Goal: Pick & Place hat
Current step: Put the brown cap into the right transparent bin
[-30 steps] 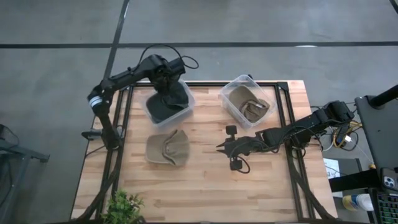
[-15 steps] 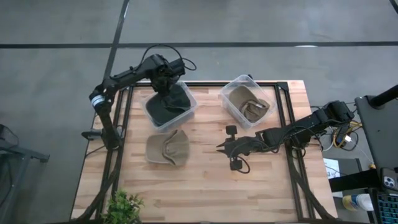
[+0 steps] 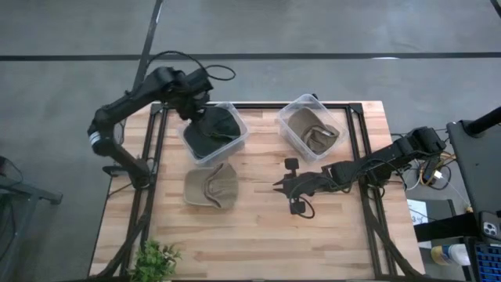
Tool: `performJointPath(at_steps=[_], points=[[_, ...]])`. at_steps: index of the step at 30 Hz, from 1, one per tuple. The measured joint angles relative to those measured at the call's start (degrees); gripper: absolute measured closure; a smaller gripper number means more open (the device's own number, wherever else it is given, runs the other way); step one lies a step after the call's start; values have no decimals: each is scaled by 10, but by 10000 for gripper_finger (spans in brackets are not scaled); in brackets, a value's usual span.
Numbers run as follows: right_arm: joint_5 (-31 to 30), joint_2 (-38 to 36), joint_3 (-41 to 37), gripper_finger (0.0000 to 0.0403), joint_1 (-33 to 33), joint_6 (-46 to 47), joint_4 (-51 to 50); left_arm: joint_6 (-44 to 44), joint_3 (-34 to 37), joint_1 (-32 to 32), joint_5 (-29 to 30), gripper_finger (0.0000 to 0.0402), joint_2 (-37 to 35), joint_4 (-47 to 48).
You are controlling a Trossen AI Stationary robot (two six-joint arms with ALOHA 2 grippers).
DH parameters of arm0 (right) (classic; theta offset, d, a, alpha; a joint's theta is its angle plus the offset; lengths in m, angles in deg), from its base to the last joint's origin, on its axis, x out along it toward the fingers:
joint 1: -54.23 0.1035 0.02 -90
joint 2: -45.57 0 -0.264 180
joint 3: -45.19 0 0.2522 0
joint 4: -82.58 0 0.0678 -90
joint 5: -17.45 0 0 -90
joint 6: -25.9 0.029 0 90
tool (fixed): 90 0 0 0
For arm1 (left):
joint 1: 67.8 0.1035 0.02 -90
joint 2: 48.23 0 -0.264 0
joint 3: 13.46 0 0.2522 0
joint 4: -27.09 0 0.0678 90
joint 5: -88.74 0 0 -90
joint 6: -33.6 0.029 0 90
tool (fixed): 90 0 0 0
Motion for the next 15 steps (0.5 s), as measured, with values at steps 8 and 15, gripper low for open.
performJointPath(at_steps=[8,15], points=[[0,0,0,342,0,3,3,-88,2,-108,-48,234,-72,-67],[0,0,-1,342,0,20,2,-145,24,-260,-26,234,-86,-130]])
